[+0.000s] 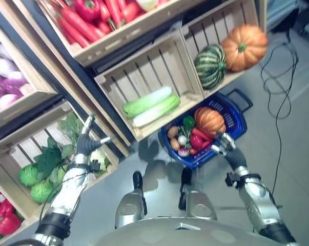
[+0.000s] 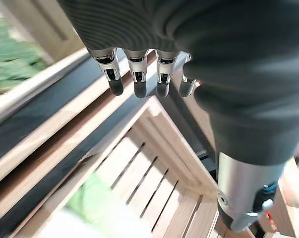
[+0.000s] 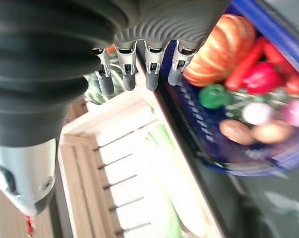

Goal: Pick up fruits and vegetables into the basket

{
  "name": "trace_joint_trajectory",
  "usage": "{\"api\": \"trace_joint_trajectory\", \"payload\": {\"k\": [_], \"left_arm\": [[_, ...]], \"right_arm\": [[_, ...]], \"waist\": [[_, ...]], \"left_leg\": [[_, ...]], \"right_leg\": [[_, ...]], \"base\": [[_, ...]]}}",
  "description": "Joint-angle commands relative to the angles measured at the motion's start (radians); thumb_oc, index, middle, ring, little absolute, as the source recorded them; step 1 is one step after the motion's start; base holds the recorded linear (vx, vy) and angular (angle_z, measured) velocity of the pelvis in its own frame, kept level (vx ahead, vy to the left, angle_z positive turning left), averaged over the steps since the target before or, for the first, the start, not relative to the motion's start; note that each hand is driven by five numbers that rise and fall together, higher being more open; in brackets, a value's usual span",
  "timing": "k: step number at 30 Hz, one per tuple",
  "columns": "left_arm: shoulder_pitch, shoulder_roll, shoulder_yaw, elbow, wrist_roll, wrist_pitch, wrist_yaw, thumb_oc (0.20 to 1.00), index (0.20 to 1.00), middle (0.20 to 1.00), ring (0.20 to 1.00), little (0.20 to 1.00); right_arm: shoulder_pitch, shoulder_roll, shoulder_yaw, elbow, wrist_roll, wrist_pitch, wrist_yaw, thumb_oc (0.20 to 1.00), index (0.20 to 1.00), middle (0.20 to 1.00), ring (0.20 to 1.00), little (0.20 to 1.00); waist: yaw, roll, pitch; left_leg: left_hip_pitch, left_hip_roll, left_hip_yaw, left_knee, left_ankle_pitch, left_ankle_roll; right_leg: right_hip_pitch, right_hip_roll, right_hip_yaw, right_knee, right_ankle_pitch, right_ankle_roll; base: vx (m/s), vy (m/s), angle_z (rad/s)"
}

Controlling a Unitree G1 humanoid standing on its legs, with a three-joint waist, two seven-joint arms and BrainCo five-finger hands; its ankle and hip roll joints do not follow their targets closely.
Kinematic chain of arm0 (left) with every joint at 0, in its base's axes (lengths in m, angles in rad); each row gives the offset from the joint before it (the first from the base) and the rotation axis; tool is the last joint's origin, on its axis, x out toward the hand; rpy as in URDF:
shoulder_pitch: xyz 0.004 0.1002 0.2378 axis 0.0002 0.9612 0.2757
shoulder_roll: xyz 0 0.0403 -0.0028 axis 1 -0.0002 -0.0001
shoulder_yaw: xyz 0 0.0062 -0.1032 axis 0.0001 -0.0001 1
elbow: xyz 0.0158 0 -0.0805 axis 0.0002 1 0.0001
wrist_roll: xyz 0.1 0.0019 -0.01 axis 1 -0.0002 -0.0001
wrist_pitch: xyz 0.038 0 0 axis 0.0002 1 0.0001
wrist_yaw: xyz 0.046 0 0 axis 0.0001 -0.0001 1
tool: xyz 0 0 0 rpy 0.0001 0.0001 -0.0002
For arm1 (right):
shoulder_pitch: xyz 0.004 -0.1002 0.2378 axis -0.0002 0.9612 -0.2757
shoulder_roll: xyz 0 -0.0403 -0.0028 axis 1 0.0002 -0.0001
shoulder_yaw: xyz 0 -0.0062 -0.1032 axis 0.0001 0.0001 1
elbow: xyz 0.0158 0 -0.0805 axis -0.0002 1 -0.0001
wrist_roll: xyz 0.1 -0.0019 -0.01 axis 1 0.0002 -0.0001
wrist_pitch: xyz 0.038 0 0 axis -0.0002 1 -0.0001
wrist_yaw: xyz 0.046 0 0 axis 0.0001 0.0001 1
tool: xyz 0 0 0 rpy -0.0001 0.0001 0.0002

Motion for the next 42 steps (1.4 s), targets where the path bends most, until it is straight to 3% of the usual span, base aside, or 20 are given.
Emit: {"api": "trace_joint_trajectory", "payload": {"k": [1,10,20,31,32,34,35,42], "left_arm": [[-0.074,0.07,0.025,-0.086,0.148,-0.049,0.147,1.0,1.0,1.0,1.0,1.0],[-0.333,0.113,-0.032,-0.116,0.262,0.095,0.276,1.0,1.0,1.0,1.0,1.0],[-0.55,0.138,-0.051,-0.093,0.243,0.2,0.304,1.0,1.0,1.0,1.0,1.0],[-0.689,0.149,-0.076,0.035,0.195,0.376,0.361,1.0,1.0,1.0,1.0,1.0],[-0.7,0.152,-0.078,0.05,0.18,0.391,0.363,1.0,1.0,1.0,1.0,1.0],[-0.729,0.156,-0.078,0.089,0.147,0.446,0.385,1.0,1.0,1.0,1.0,1.0],[-0.739,0.161,-0.08,0.107,0.138,0.455,0.393,1.0,1.0,1.0,1.0,1.0],[-0.843,0.187,-0.109,0.282,0.073,0.5,0.438,1.0,1.0,1.0,1.0,1.0]], "right_arm": [[-0.023,-0.011,-0.024,-0.112,0.064,-0.091,-0.065,1.0,1.0,1.0,1.0,1.0],[-0.135,-0.008,0.015,-0.173,0.052,-0.031,-0.158,1.0,1.0,1.0,1.0,1.0],[-0.222,-0.044,0.042,-0.265,0.001,0.078,-0.186,1.0,1.0,1.0,1.0,1.0],[-0.275,-0.07,0.066,-0.33,-0.019,0.185,-0.191,1.0,1.0,1.0,1.0,1.0],[-0.276,-0.074,0.067,-0.33,-0.02,0.193,-0.189,1.0,1.0,1.0,1.0,1.0],[-0.279,-0.084,0.065,-0.339,-0.013,0.219,-0.18,1.0,1.0,1.0,1.0,1.0],[-0.278,-0.089,0.065,-0.34,-0.013,0.225,-0.175,1.0,1.0,1.0,1.0,1.0],[-0.296,-0.122,0.076,-0.354,-0.006,0.261,-0.167,1.0,1.0,1.0,1.0,1.0]], "waist": [[-0.032,-0.031,0.033],[-0.076,-0.033,0.129],[-0.121,-0.016,0.199],[-0.156,-0.014,0.199],[-0.162,-0.012,0.199],[-0.174,-0.004,0.199],[-0.18,-0.003,0.199],[-0.213,0.014,0.199]], "left_leg": [[-0.116,-0.02,-0.028,0.109,-0.049,0.03],[-0.285,-0.018,0.006,0.221,-0.049,0.032],[-0.427,-0.012,0.054,0.285,-0.034,0.029],[-0.602,-0.021,0.067,0.387,-0.052,0.035],[-0.594,-0.025,0.06,0.398,-0.081,0.027],[-0.627,-0.024,0.076,0.401,-0.054,0.034],[-0.615,-0.029,0.068,0.411,-0.084,0.025],[-0.646,-0.036,0.081,0.432,-0.09,0.017]], "right_leg": [[-0.095,-0.044,0.038,0.241,-0.164,0.03],[-0.306,-0.034,0.066,0.422,-0.2,0.024],[-0.467,-0.01,0.092,0.517,-0.215,0.01],[-0.648,0.016,0.121,0.597,-0.223,-0.01],[-0.642,0.014,0.132,0.61,-0.254,-0.003],[-0.683,0.012,0.137,0.613,-0.228,-0.013],[-0.674,0.01,0.149,0.625,-0.259,-0.005],[-0.724,0.003,0.18,0.639,-0.258,-0.009]], "base": [[-0.08,-0.003,-0.11],[-0.06,-0.011,-0.07],[-0.03,0.042,-0.07],[0.02,0.056,-0.07],[0.12,0.136,-0.13],[0.06,0.155,-0.11],[0.06,0.159,-0.09],[0.06,0.137,-0.05]]}}
